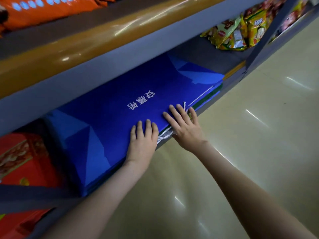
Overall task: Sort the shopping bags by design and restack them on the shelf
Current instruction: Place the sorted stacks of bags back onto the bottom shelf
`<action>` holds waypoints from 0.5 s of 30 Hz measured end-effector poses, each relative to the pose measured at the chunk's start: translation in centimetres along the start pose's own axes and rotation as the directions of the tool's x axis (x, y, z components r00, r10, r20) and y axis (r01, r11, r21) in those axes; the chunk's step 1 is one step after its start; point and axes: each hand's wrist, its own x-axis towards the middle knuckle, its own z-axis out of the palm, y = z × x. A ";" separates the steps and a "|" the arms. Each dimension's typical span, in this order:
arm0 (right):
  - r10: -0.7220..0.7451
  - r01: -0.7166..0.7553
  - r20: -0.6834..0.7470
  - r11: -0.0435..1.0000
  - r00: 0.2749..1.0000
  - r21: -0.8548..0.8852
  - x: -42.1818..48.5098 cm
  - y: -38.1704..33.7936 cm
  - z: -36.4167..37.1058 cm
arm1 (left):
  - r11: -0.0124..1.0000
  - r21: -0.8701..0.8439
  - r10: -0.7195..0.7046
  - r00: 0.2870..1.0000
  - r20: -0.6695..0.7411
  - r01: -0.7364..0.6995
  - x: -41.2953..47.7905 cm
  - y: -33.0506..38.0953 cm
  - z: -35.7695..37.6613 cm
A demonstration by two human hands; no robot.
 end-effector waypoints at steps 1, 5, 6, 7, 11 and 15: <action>0.107 -0.107 0.002 0.990 0.994 0.086 -0.5 -0.4 -0.3 | 1.000 -0.014 -0.012 1.000 0.003 0.012 0.1 0.0 0.0; 0.647 -0.618 0.388 0.167 0.656 0.768 -1.3 -2.8 -0.5 | 1.000 0.025 -0.005 0.991 0.132 0.002 0.2 -0.4 -0.7; 0.608 -0.556 0.564 -0.230 0.559 0.799 -1.1 -3.4 -0.9 | 0.999 0.043 0.007 0.989 0.150 -0.013 0.2 -0.4 -0.7; 0.495 -0.462 0.709 -0.539 0.503 0.704 -0.7 -4.0 -1.4 | 0.998 0.059 0.010 0.988 0.157 -0.019 0.2 -0.4 -0.8; 0.192 -0.154 0.765 -0.922 0.614 0.355 1.9 -4.7 -2.3 | 1.000 0.016 0.023 0.989 0.144 -0.026 0.4 -0.7 -1.9; 0.215 -0.118 0.778 -0.930 0.591 0.347 4.6 -4.1 -4.0 | 0.999 0.006 0.036 0.991 0.127 -0.037 0.7 -1.3 -2.9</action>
